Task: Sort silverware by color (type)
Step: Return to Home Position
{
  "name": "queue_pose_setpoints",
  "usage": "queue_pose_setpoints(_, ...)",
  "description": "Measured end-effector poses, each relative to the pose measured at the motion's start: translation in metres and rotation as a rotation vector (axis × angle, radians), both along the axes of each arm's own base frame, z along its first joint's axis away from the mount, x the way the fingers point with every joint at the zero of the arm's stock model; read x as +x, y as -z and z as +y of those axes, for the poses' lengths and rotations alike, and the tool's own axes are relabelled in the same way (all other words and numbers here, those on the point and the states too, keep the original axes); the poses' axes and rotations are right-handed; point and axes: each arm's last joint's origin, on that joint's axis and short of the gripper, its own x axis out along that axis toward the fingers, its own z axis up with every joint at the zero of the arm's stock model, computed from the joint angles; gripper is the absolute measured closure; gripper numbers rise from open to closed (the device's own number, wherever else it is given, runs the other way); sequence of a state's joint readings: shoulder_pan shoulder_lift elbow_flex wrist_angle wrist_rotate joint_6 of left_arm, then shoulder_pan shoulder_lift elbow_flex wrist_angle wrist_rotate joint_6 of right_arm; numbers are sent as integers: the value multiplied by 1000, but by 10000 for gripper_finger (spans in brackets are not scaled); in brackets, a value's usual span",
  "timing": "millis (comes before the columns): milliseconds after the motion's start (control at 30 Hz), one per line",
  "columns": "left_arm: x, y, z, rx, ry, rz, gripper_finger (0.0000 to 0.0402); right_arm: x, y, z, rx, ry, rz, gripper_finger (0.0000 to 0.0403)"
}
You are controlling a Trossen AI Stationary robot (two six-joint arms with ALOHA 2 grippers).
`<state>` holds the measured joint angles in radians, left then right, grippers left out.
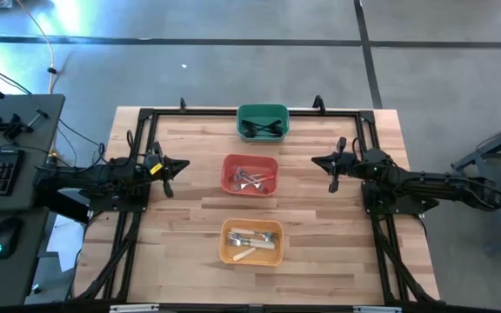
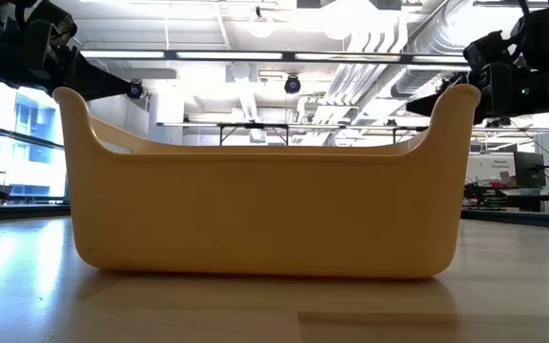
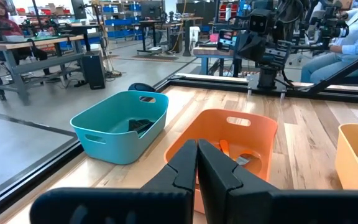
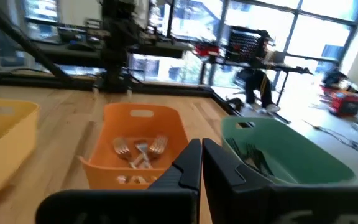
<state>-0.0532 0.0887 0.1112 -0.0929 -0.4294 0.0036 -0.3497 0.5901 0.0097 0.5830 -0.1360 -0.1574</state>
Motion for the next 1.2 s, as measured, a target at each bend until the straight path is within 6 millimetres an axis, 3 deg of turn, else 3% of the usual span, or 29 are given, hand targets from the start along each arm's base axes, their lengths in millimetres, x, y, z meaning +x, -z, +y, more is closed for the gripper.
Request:
queue_pose_setpoints(467,0,0,0,0,0,0,397,-13,-3,9,7,92,-6,403)
queue_pose_setpoints(700,0,0,0,0,0,0,397,-24,-16,19,-60,68,-138,403)
queue_pose_setpoints(967,0,0,0,0,0,0,397,-35,-18,22,-33,170,-186,403)
queue_pose_setpoints(1200,0,0,0,0,-2,1,397,-37,-6,16,147,428,-131,403)
